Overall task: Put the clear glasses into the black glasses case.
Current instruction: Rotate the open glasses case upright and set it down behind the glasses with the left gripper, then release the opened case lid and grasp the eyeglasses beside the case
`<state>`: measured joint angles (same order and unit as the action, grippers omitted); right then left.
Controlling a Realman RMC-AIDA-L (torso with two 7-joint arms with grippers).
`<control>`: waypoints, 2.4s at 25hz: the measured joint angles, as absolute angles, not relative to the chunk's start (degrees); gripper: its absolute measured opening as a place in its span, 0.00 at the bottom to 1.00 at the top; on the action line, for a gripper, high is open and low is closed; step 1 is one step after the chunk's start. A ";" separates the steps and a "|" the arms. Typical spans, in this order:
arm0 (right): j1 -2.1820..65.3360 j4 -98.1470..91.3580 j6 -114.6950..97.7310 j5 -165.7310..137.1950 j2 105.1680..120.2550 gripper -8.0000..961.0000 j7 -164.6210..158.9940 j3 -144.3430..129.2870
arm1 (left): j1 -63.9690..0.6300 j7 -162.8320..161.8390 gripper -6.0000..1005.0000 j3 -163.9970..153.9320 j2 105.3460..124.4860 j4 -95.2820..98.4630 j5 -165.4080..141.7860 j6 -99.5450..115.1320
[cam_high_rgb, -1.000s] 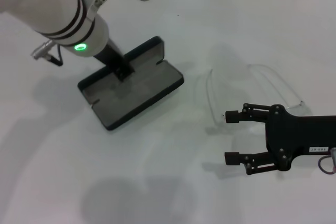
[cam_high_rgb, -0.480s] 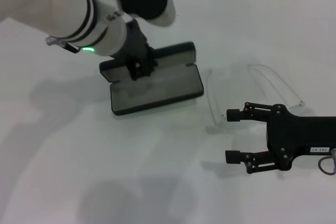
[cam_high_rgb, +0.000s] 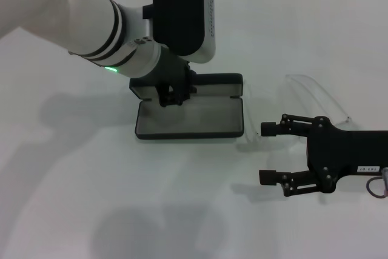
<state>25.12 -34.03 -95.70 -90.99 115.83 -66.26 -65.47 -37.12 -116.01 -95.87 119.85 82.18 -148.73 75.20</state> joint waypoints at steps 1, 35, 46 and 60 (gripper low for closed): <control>25.13 -34.04 -95.70 -90.85 115.83 0.89 -66.26 -65.47 | -37.12 -116.05 0.20 -95.81 119.87 82.04 -148.86 74.83; 25.20 -34.28 -94.91 -89.18 115.75 0.87 -66.12 -65.47 | -37.63 -121.00 0.20 -97.96 119.88 78.63 -151.44 70.52; 25.14 -34.06 -94.43 -89.03 115.77 0.87 -64.89 -65.47 | -36.95 -121.17 0.36 -98.20 119.97 79.72 -151.39 69.27; 24.60 -33.92 -95.28 -88.24 115.48 0.87 -65.05 -65.38 | -21.42 -104.24 0.47 -78.30 119.57 91.73 -104.24 72.60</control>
